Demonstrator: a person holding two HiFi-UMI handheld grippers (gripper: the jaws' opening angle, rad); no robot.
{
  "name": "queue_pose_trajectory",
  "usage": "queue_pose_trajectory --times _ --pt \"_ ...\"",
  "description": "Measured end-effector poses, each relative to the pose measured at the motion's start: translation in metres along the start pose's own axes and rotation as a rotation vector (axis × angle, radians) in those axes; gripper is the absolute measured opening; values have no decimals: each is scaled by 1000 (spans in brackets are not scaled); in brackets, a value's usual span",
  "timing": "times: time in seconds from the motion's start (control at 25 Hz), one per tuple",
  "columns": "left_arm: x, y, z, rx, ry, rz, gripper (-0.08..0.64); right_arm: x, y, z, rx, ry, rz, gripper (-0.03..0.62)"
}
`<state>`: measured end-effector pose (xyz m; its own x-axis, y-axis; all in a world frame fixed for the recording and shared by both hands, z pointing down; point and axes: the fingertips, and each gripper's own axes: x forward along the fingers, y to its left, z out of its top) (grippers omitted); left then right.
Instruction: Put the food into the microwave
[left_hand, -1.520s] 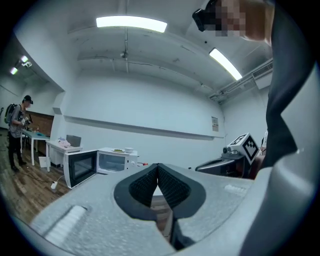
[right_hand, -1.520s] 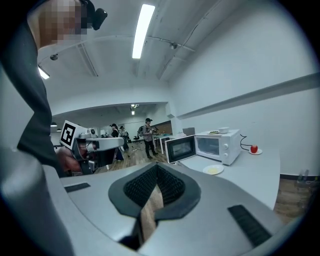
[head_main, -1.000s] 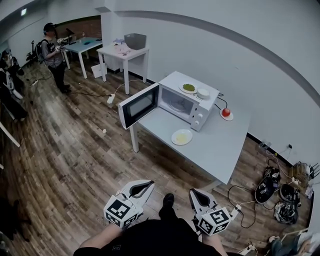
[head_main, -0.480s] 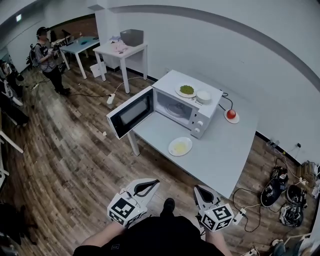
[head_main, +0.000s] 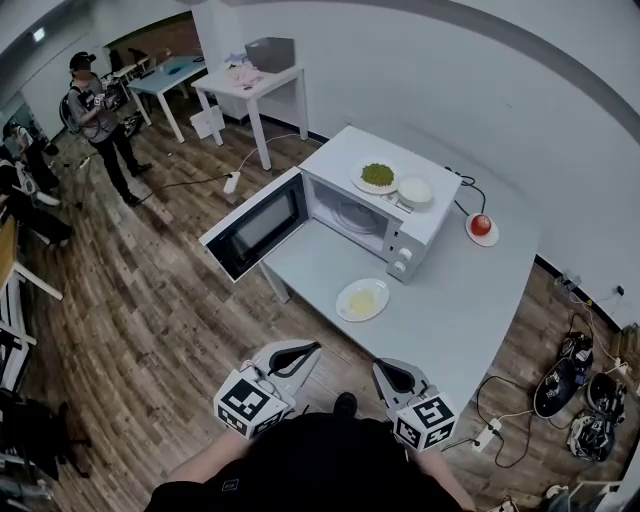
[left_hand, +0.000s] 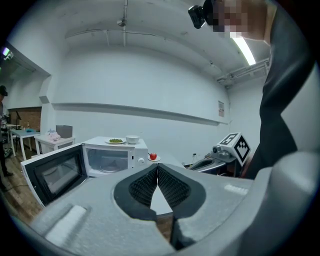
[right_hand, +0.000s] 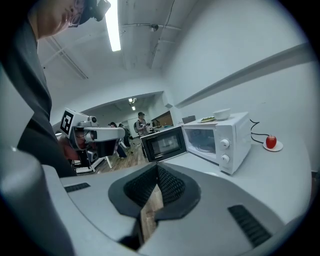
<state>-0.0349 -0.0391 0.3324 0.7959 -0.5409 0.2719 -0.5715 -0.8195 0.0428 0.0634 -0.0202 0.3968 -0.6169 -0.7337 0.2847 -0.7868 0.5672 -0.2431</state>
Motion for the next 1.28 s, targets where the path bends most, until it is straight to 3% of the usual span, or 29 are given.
queue_pose_trajectory --times 0.56,0.88,1.08,1.28 --pt "82 60 -12 42 57 -86 8 60 -70 -1 40 100 -71 15" --pt "111 112 -43 170 134 -169 8 119 -97 1 37 174 -140 15" --pt "136 115 -58 230 167 -188 9 126 -117 -18 26 233 -140 15" --pt "152 118 -85 348 232 -207 9 133 -137 -36 -5 259 -136 15"
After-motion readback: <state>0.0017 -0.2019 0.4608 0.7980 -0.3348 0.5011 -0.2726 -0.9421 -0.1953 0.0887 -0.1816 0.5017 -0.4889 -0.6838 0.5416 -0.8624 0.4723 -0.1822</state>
